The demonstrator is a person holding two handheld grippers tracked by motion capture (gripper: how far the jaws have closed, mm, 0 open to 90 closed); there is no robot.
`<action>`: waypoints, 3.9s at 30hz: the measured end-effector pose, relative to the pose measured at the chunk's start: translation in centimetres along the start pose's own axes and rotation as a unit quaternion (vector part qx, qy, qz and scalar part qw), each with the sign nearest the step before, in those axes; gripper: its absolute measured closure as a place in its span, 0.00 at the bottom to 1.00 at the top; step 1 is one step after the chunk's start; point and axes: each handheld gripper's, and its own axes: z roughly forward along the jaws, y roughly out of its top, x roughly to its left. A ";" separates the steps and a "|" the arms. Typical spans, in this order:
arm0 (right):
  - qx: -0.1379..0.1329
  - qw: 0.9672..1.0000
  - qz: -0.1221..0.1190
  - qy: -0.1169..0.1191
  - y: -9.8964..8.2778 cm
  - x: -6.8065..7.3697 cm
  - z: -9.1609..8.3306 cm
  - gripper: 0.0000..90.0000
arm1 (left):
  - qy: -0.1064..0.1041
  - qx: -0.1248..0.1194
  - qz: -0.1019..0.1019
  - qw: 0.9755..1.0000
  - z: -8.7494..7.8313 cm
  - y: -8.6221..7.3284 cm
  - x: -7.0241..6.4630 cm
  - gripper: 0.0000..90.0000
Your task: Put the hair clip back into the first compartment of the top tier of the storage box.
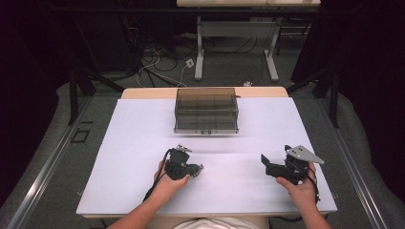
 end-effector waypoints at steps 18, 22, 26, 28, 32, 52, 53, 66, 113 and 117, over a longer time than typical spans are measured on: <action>-0.002 1.000 0.000 0.000 0.0 -0.1 0.1 0.03 | -0.010 0.001 0.010 1.000 -0.1 0.1 -0.3 0.97; 0.000 1.000 0.001 0.000 0.0 -0.2 0.1 0.03 | -0.007 0.000 0.012 1.000 -0.2 0.1 -0.3 0.97; 0.003 1.000 -0.001 0.000 0.0 -0.2 0.1 0.03 | -0.010 -0.006 0.015 1.000 -0.4 0.2 -0.1 0.97; 0.006 1.000 0.000 0.000 0.0 -0.2 0.1 0.03 | -0.011 -0.008 0.006 1.000 -0.4 0.2 -0.2 0.97; 0.002 1.000 0.002 0.002 -0.1 -0.2 0.2 0.03 | -0.010 -0.011 0.009 1.000 -0.5 0.3 0.0 0.97; 0.001 1.000 0.002 -0.001 -0.2 -0.3 0.0 0.03 | -0.003 -0.040 0.006 0.999 -1.7 0.7 0.6 0.97; 0.001 1.000 0.002 -0.002 -0.2 -0.3 0.0 0.03 | -0.003 -0.043 0.005 0.999 -1.8 0.7 0.6 0.97; -0.001 1.000 0.005 -0.002 -0.2 -0.2 -0.2 0.03 | 0.003 -0.073 -0.004 0.997 -3.0 1.1 1.1 0.97; -0.003 1.000 -0.001 -0.006 -0.1 -0.2 -0.5 0.04 | 0.021 -0.148 -0.006 0.989 -7.6 4.5 2.5 0.97; -0.002 1.000 -0.002 -0.007 -0.1 -0.2 -0.5 0.04 | 0.023 -0.147 -0.009 0.989 -7.8 5.0 2.6 0.97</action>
